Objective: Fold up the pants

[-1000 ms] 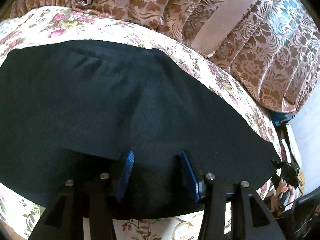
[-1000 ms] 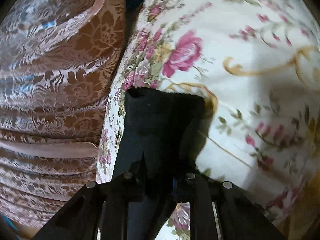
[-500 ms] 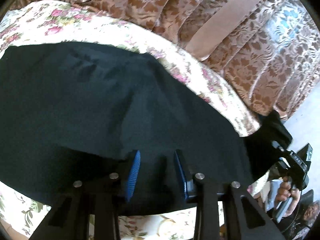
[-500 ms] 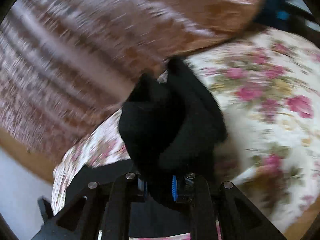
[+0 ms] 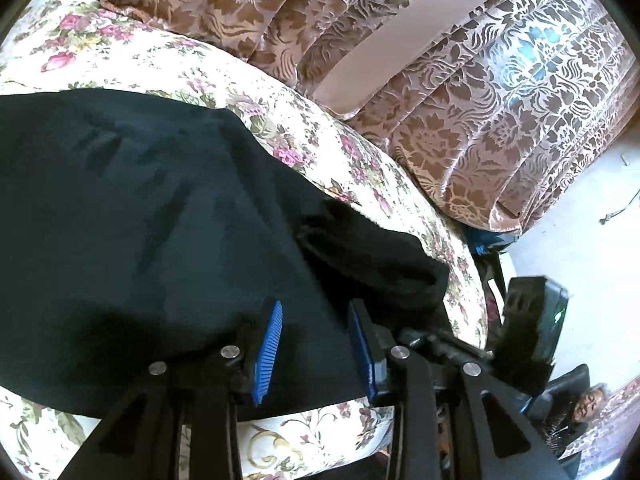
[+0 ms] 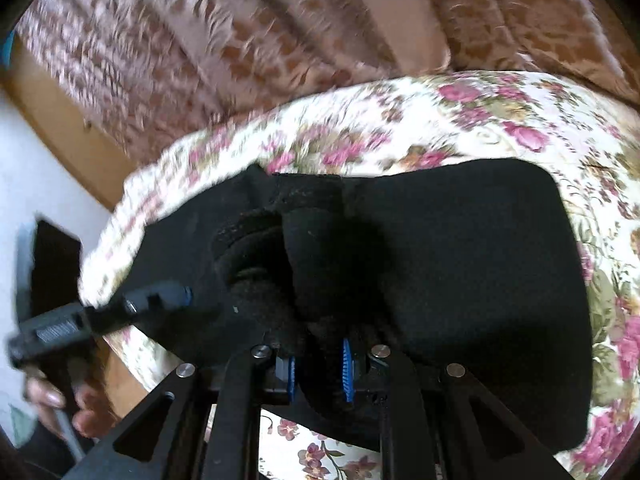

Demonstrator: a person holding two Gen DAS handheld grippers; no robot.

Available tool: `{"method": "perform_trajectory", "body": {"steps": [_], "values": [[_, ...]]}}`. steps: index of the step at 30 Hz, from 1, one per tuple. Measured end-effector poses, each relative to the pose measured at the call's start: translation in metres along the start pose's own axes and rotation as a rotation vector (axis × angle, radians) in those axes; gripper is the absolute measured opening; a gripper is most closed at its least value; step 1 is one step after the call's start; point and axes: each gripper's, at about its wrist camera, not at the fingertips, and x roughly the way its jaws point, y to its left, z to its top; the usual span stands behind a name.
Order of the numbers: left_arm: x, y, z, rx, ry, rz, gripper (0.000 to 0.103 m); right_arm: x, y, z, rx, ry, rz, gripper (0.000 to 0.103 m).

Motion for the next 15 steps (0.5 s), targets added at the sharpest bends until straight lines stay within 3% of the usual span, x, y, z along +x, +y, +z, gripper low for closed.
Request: {"method": "perform_trajectory", "body": {"steps": [3,5,10,15], "values": [[0.007,-0.004,0.003,0.000,0.015,0.004,0.038,0.009,0.003,-0.005,-0.022,0.019,-0.029,0.022],[0.010,-0.005,0.005,0.000,0.027,0.004,0.041,0.008,0.001,-0.009,-0.023,0.019,-0.015,0.031],[0.018,-0.008,0.005,-0.008,0.047,-0.002,0.045,0.000,0.006,-0.015,-0.030,0.013,0.056,0.066],[0.020,0.003,0.003,-0.083,0.084,-0.045,0.047,-0.019,0.006,-0.029,-0.027,0.008,0.077,0.067]]}}
